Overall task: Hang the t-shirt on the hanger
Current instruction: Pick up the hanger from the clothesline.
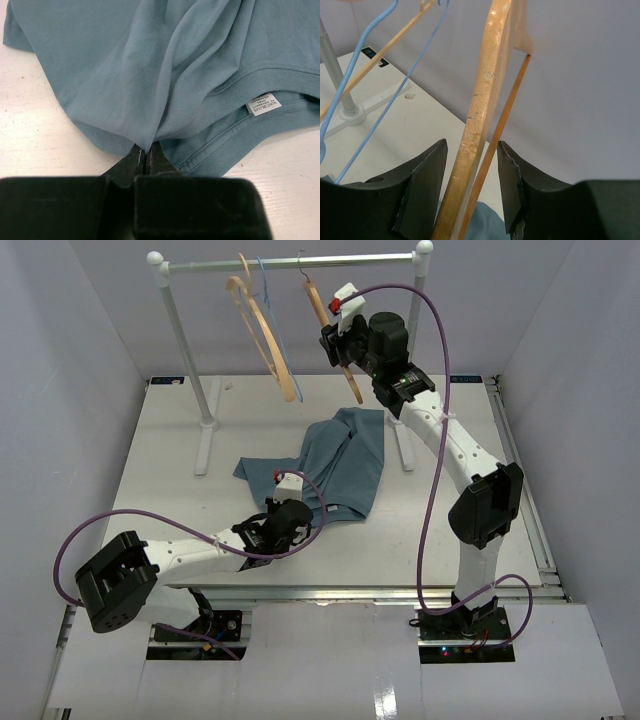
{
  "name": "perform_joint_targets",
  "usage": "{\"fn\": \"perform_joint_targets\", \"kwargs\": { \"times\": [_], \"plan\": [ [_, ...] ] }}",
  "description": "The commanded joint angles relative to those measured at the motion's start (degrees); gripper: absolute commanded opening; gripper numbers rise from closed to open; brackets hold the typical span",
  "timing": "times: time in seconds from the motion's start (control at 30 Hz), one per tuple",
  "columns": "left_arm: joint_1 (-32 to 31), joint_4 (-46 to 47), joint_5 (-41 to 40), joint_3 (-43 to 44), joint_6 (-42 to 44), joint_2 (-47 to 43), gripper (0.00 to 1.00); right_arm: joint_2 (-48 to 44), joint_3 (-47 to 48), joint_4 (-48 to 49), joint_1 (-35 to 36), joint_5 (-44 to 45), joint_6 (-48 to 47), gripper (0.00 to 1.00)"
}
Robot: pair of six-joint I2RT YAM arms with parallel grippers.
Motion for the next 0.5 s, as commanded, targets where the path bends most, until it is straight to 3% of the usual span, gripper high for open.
{"fn": "perform_joint_targets", "kwargs": {
  "times": [0.0, 0.13, 0.47],
  "plan": [
    [0.04, 0.15, 0.07, 2.02, 0.43, -0.23, 0.00, -0.13, -0.52, 2.86, -0.26, 2.69, -0.76, 0.09],
    [0.04, 0.06, -0.15, 2.11, 0.57, 0.01, 0.00, -0.46, -1.62, 2.75, -0.22, 4.81, -0.61, 0.14],
    [-0.01, -0.07, -0.15, 2.11, 0.57, -0.05, 0.00, -0.93, -1.11, 1.81, -0.09, 5.07, 0.03, 0.46]
  ]
}}
